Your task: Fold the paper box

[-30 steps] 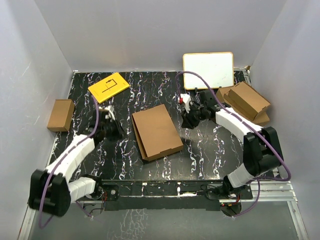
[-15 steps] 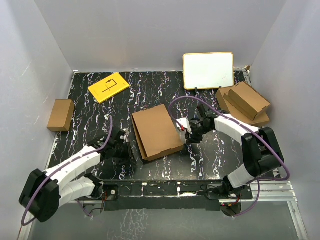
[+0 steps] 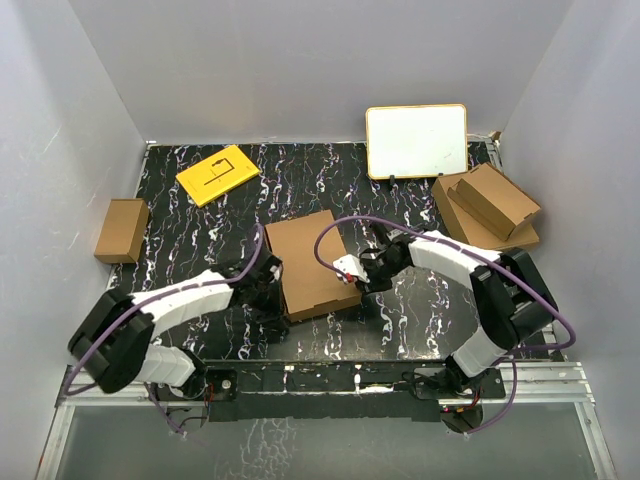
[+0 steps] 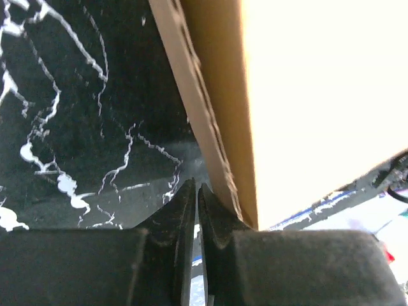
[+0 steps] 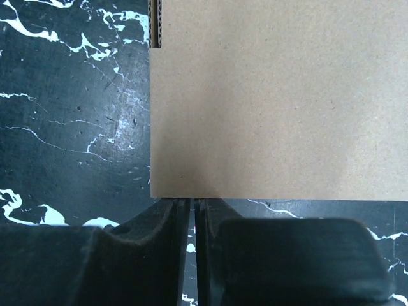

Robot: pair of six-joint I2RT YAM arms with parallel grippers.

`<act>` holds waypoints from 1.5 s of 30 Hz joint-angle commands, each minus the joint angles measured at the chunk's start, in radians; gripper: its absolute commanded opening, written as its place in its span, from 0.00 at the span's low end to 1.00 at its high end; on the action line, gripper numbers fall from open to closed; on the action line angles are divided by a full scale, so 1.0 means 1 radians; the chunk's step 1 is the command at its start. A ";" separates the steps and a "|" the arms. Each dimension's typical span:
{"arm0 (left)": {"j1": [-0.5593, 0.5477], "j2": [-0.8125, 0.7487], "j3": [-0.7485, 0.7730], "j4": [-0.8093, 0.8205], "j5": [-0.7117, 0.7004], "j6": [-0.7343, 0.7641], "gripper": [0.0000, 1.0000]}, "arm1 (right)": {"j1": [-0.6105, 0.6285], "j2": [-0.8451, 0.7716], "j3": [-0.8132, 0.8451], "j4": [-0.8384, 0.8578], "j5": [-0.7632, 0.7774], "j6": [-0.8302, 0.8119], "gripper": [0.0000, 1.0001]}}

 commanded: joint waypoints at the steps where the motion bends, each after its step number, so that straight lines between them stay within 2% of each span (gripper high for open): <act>1: -0.049 0.129 0.150 0.106 -0.012 0.027 0.06 | 0.063 -0.047 -0.001 0.086 -0.065 0.029 0.13; 5: -0.060 0.156 0.198 0.053 -0.045 0.059 0.07 | 0.059 -0.056 -0.010 0.118 -0.017 0.077 0.16; 9: -0.061 0.052 0.143 -0.032 -0.090 0.057 0.13 | 0.025 -0.070 -0.020 0.124 -0.010 0.101 0.22; 13: -0.058 -0.081 0.055 -0.083 -0.123 0.003 0.16 | -0.010 -0.070 -0.025 0.122 -0.001 0.118 0.23; 17: -0.039 -0.168 -0.007 -0.117 -0.185 -0.041 0.15 | -0.029 -0.066 -0.025 0.126 0.008 0.130 0.23; 19: -0.026 -0.181 -0.025 -0.106 -0.206 -0.053 0.08 | -0.031 -0.068 -0.029 0.138 0.016 0.139 0.23; 21: -0.020 -0.165 -0.025 -0.100 -0.229 -0.054 0.00 | -0.031 -0.066 -0.031 0.143 0.023 0.141 0.22; 28: -0.018 -0.050 0.020 -0.005 -0.225 -0.068 0.00 | -0.026 -0.058 -0.042 0.153 0.001 0.161 0.11; 32: -0.022 0.024 0.091 0.108 -0.181 -0.105 0.00 | 0.043 -0.061 -0.068 0.190 -0.003 0.213 0.09; 37: -0.053 0.146 0.207 0.120 -0.190 -0.099 0.00 | 0.078 -0.054 -0.057 0.221 0.008 0.286 0.08; 42: -0.057 0.102 0.176 0.056 -0.235 -0.094 0.00 | 0.062 -0.059 -0.055 0.221 0.036 0.291 0.10; 45: -0.040 0.017 0.116 -0.012 -0.279 -0.082 0.00 | 0.017 -0.072 -0.045 0.208 0.039 0.283 0.18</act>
